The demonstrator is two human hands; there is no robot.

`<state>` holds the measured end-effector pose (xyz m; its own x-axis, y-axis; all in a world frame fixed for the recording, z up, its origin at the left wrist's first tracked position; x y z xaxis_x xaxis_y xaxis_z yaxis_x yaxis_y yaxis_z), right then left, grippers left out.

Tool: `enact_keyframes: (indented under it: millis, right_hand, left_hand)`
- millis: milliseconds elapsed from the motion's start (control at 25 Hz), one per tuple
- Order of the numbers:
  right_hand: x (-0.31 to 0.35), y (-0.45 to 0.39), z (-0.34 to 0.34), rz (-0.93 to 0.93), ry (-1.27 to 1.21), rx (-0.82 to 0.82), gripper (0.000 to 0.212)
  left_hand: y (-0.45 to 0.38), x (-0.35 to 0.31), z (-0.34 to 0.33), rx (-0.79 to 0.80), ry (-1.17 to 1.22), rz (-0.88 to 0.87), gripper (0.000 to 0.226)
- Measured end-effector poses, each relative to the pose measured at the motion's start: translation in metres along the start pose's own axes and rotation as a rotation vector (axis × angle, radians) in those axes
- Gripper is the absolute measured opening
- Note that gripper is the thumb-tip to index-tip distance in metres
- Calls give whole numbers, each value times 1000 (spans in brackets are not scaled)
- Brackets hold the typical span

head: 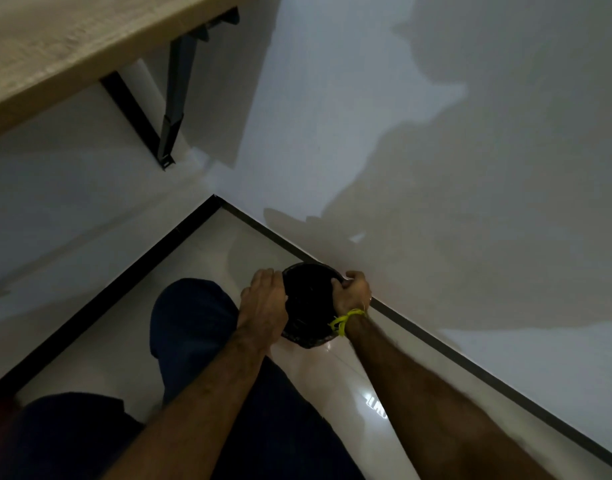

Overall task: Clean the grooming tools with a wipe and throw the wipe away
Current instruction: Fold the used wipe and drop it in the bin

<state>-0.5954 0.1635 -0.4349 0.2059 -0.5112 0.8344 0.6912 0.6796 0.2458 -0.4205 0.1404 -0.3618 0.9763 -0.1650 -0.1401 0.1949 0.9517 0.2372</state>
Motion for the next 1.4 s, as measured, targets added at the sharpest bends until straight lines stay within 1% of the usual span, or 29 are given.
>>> enact_keyframes:
  millis: [160, 240, 320, 400, 520, 640, 680, 760, 840, 960, 1040, 1120, 1200, 1280, 1400]
  right_hand:
    - [45, 5, 6, 166, -103, -25, 30]
    - [81, 15, 9, 294, -207, -44, 24]
    - [125, 33, 13, 428, -315, -59, 21]
    - [171, 57, 22, 595, -423, -86, 19]
    - [240, 99, 39, 826, -563, -114, 17]
    - [303, 149, 55, 1034, -658, -120, 16]
    - [322, 166, 57, 1091, -681, -109, 15]
    - [355, 198, 57, 1169, -722, -57, 13]
    - [383, 220, 52, 1213, -712, 19, 11]
    - [423, 247, 37, 1270, -633, 130, 11]
    - [447, 256, 20, 1266, -574, 207, 12]
    - [468, 257, -4, 1240, -461, 293, 16]
    - [484, 250, -31, 1179, -299, 366, 24]
    - [504, 238, -64, 1093, -158, 439, 35]
    - [543, 212, -112, 983, -41, 454, 58]
  left_hand:
    - [11, -2, 29, -138, 1, -79, 55]
    - [17, -1, 56, -221, -26, -123, 59]
    - [25, 3, 93, -322, -30, -131, 61]
    - [39, 7, 141, -458, -11, -151, 57]
    - [72, 14, 215, -713, 17, -231, 49]
    - [118, 32, 280, -966, -36, -300, 43]
    - [132, 43, 298, -1022, -56, -288, 40]
    - [154, 71, 330, -1080, -36, -189, 38]
    - [165, 107, 353, -1054, 44, -12, 37]
    - [175, 175, 380, -932, 105, 259, 43]
    - [177, 219, 390, -830, 112, 384, 48]
    - [178, 258, 392, -758, 145, 498, 50]
    - [175, 289, 389, -688, 190, 589, 53]
    - [163, 315, 390, -651, 242, 647, 56]
    - [136, 340, 398, -603, 202, 637, 56]
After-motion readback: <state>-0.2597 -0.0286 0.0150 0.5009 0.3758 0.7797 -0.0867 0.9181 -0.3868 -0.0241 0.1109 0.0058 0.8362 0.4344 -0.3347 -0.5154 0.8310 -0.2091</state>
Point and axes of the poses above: each hand's wrist, its own y-axis away from the middle knuckle, its own z-axis out of the back of the hand, x = y × z, the point moved 2 cm from there along -y, towards the middle knuckle, and after that the axes turned 9 degrees about z, right-handed, at the moved point
